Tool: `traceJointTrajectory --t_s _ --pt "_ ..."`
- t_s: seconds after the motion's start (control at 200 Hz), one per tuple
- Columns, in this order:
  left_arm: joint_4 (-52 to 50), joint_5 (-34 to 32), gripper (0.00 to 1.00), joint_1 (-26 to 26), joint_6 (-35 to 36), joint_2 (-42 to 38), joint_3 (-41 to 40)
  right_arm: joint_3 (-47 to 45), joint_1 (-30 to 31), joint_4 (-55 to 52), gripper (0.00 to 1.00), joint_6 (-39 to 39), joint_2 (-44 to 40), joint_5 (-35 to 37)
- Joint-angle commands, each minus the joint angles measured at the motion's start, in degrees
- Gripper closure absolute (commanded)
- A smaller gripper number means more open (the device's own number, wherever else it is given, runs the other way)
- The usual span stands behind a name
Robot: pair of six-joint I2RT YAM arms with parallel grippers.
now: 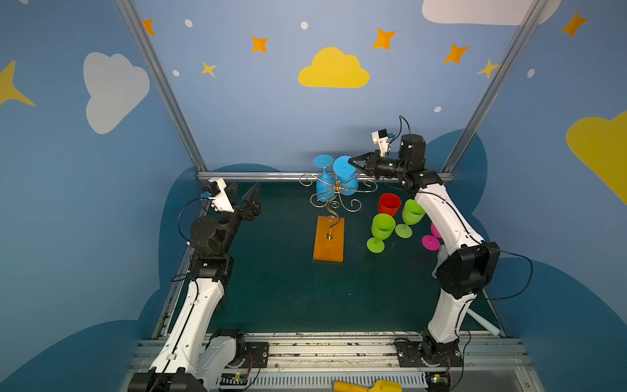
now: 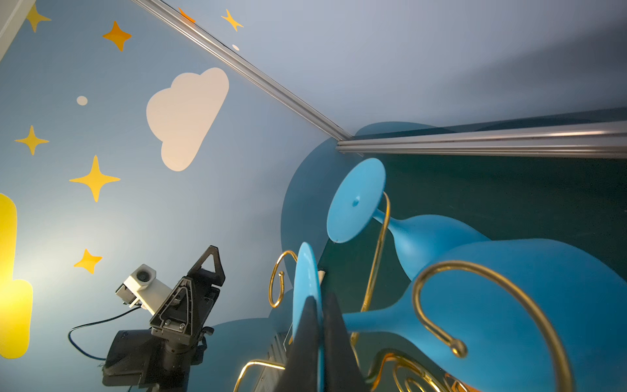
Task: Take the wine glass off the wine glass rack
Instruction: Pick up the wine glass from the wine glass rack.
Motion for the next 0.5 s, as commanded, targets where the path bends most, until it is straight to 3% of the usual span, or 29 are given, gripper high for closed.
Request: traceJointTrajectory --t_s 0.0,0.496 --pt "1.42 0.04 0.19 0.29 0.10 -1.26 -0.37 4.24 0.42 1.62 1.00 0.09 2.38 0.88" --pt "1.22 -0.42 0.19 0.45 0.62 -1.53 -0.54 11.81 -0.74 4.83 1.00 1.21 9.14 3.52"
